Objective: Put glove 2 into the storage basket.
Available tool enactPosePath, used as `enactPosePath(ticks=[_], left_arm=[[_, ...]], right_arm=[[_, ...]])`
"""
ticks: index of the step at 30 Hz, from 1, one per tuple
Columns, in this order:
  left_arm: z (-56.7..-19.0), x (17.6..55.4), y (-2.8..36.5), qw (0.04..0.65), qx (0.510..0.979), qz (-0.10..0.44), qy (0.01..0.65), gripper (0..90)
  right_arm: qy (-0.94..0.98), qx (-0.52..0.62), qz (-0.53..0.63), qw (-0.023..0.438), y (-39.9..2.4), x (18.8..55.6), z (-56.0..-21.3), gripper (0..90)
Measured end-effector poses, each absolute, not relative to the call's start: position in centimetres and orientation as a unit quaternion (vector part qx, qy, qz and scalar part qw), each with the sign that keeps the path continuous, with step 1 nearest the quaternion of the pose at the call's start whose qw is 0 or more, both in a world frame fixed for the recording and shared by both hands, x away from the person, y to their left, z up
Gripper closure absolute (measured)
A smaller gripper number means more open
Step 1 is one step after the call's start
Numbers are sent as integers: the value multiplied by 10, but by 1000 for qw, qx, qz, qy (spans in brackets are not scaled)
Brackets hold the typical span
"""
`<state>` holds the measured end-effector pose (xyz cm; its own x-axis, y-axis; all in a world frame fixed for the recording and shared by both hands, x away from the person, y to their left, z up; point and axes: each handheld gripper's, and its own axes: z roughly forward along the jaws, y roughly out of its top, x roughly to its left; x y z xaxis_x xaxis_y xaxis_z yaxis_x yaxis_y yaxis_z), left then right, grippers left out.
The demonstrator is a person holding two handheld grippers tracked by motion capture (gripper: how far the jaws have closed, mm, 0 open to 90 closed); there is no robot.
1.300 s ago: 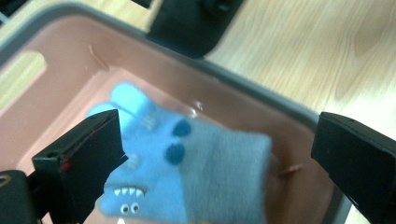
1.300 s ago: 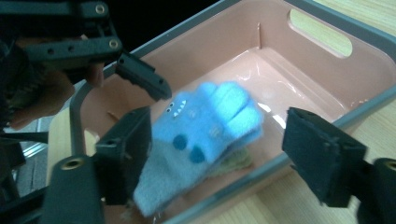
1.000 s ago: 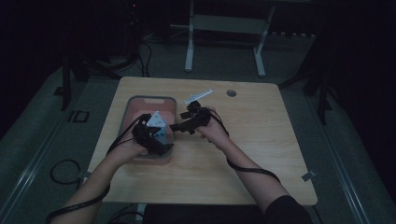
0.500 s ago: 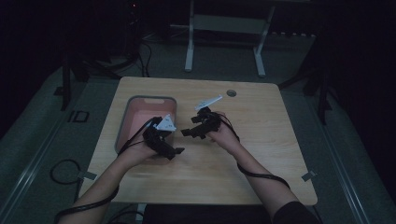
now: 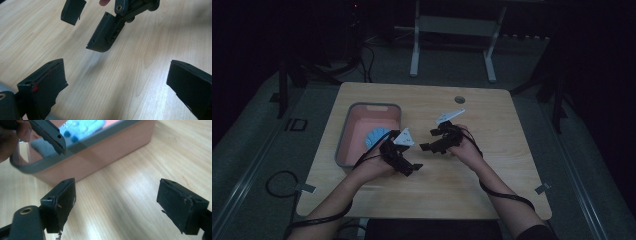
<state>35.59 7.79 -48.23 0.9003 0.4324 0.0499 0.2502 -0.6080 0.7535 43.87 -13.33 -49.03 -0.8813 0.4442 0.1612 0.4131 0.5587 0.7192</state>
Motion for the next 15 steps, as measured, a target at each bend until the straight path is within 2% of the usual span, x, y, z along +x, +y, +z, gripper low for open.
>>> enactPosePath(ticks=[15], left_arm=[[-488,345,40,393,904,78,149,26]], right_arm=[[876,253,410,19,-173,426,-510,150]])
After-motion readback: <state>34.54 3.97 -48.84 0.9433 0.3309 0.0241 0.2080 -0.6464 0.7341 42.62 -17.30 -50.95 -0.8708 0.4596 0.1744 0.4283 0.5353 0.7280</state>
